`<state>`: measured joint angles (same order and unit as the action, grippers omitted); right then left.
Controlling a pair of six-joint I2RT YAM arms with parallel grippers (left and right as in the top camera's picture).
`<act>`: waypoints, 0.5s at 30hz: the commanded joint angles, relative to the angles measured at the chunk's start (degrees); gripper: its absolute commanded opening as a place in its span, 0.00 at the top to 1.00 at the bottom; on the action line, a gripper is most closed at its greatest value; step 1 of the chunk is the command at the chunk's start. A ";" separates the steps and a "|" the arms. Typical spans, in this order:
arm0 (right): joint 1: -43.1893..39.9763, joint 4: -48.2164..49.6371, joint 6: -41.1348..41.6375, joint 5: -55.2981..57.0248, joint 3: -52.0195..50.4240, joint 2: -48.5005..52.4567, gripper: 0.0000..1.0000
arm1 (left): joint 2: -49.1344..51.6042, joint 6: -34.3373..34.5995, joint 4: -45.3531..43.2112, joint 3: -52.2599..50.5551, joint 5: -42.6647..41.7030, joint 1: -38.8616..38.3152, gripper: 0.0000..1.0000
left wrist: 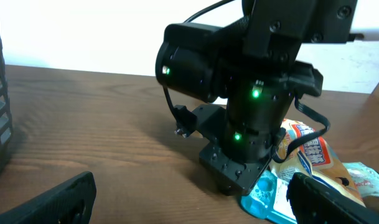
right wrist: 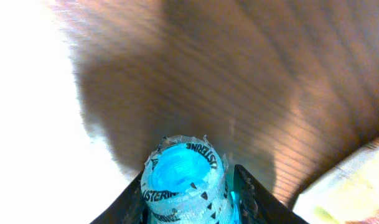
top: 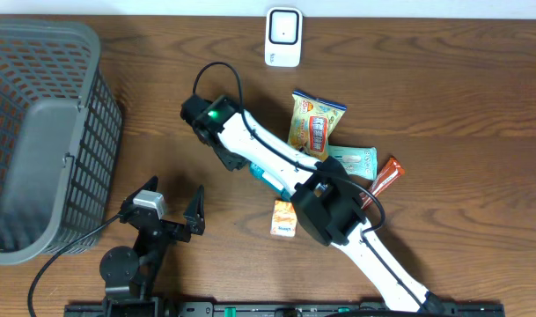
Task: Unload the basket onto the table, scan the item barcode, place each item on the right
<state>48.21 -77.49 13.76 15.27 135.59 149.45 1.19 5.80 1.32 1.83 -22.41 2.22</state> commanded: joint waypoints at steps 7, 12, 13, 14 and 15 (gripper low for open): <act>-2.47 -1.27 -11.39 -14.43 1.70 1.68 0.74 | 0.15 0.09 0.92 -1.60 -0.96 0.07 0.02; -4.85 -3.37 -15.69 -26.29 1.92 1.51 0.76 | 0.15 0.07 0.92 -1.60 -0.96 0.07 0.02; -5.60 -3.82 -16.70 -29.44 2.12 1.51 0.76 | 0.15 0.07 0.92 -1.60 -0.94 0.07 0.02; -6.43 -4.20 -17.79 -32.94 2.36 1.51 0.76 | 0.15 0.07 0.92 -1.60 -0.96 0.07 0.02; -7.17 -4.22 -18.69 -35.95 2.49 1.51 0.76 | 0.15 0.09 0.92 -1.60 -0.96 0.07 0.02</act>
<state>43.18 -81.28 -0.19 -7.29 136.46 149.60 1.19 5.80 1.34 1.83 -22.41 2.22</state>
